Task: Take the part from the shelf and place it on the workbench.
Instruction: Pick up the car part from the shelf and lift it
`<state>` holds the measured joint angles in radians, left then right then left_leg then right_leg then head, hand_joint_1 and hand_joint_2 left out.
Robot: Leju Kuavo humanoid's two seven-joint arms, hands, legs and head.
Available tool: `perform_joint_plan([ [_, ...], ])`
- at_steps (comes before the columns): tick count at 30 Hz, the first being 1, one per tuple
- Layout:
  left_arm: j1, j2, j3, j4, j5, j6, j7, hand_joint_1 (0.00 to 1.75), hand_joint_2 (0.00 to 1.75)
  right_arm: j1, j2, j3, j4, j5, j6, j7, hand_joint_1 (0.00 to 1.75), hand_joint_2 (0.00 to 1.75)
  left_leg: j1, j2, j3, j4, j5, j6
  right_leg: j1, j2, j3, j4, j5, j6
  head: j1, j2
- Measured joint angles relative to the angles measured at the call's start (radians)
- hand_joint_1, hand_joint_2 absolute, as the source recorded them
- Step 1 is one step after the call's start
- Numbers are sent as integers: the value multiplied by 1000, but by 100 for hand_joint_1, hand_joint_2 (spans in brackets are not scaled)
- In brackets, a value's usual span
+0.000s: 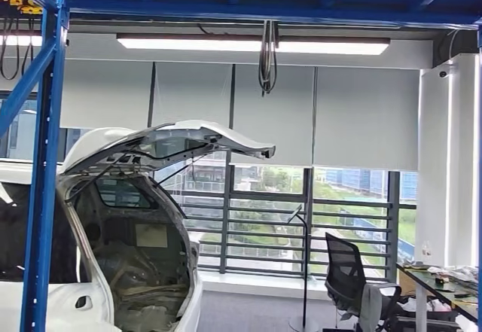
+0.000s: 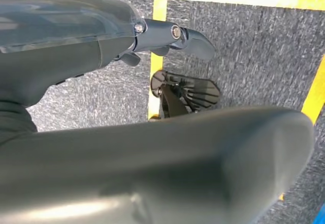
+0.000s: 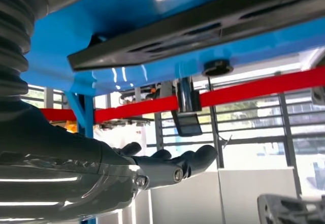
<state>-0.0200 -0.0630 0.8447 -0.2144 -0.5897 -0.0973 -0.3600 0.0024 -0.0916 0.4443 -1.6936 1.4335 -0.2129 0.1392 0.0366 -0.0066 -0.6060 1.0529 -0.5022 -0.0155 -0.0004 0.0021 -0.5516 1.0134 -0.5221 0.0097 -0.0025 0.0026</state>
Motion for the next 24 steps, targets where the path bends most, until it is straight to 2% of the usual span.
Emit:
perform_joint_plan([
  [9, -1, 5, 13, 0, -9, 0, 0, 0, 0, 24, -1, -30, 46, 2, 18, 10, 0, 175, -7, -3, 1, 0, -9, 14, -1, 0, 7, -14, 2, 0, 0, 0],
  [15, -1, 9, 20, 0, -22, -3, -7, 0, 0, 44, -1, -46, 67, 10, 27, 16, 0, 175, -8, -2, 2, 0, -10, 15, -2, 0, 7, -14, -1, 19, 0, 0],
  [24, -1, 14, 23, 0, -37, -11, -15, 0, 0, 49, 0, -70, 96, 28, 34, 30, 0, 175, -7, -2, 9, -2, -10, 14, -1, 0, 7, -7, -4, 20, 0, 0],
])
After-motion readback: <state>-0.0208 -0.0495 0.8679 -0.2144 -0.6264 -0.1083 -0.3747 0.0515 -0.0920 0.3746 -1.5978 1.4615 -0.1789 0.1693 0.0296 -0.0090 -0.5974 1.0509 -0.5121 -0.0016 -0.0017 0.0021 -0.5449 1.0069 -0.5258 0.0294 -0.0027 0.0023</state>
